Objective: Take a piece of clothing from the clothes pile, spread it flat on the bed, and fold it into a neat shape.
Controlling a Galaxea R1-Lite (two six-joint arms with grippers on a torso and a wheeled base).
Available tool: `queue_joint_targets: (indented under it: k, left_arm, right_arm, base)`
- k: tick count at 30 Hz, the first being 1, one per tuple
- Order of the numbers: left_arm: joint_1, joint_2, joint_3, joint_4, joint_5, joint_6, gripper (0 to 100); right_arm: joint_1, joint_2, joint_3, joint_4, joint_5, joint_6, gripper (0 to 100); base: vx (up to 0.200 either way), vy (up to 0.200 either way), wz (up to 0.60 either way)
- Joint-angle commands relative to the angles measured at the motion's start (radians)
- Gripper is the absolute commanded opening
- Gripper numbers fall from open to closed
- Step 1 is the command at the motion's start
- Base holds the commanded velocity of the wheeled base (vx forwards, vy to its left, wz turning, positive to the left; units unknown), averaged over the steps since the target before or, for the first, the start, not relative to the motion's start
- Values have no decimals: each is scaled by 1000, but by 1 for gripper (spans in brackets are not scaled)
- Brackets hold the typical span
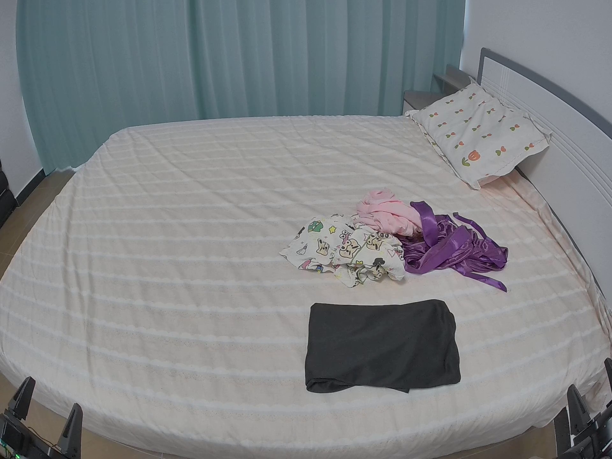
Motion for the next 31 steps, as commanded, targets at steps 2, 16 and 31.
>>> queue_joint_targets:
  k: [2,16,31]
  left_arm:
    - [-1,-11,17,-9,0,1,100]
    - [0,-11,17,-9,0,-2,100]
    - [-1,-11,17,-9,0,-2,100]
  right_arm:
    - [-1,-10,18,0,0,5,100]
    - [1,-10,18,0,-2,10,100]
    - [1,-10,18,-1,-8,18,100]
  base:
    - [0,0,0]
    - [0,0,0]
    - [0,0,0]
